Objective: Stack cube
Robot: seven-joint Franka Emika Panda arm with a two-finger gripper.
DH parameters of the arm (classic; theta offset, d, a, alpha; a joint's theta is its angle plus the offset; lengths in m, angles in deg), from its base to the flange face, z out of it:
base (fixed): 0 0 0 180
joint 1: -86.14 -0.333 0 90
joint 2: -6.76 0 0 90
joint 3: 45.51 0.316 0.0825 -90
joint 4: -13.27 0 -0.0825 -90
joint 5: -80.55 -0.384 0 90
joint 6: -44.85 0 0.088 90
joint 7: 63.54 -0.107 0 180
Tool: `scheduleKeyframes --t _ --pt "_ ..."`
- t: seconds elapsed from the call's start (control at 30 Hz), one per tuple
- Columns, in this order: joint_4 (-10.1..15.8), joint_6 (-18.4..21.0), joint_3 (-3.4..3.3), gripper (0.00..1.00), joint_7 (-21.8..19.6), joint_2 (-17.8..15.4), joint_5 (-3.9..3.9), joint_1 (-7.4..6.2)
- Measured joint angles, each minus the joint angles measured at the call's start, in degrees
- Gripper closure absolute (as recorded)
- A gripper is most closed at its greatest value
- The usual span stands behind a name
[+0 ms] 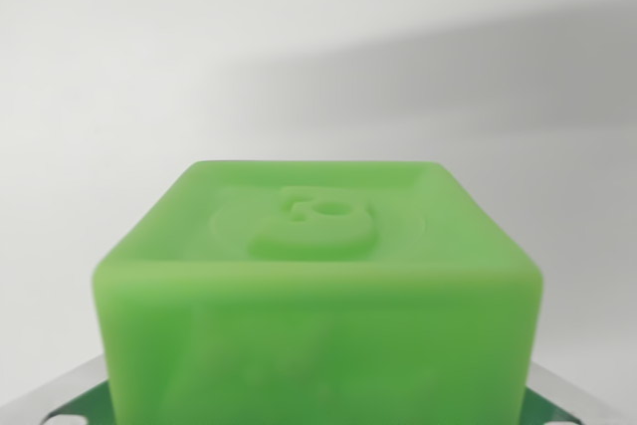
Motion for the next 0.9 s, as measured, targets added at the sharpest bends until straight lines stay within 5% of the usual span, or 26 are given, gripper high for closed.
scheduleKeyframes --t 0.9 --pt "6.7 -0.3 0.69 1.00 -11.6 -6.3 0.05 -0.44"
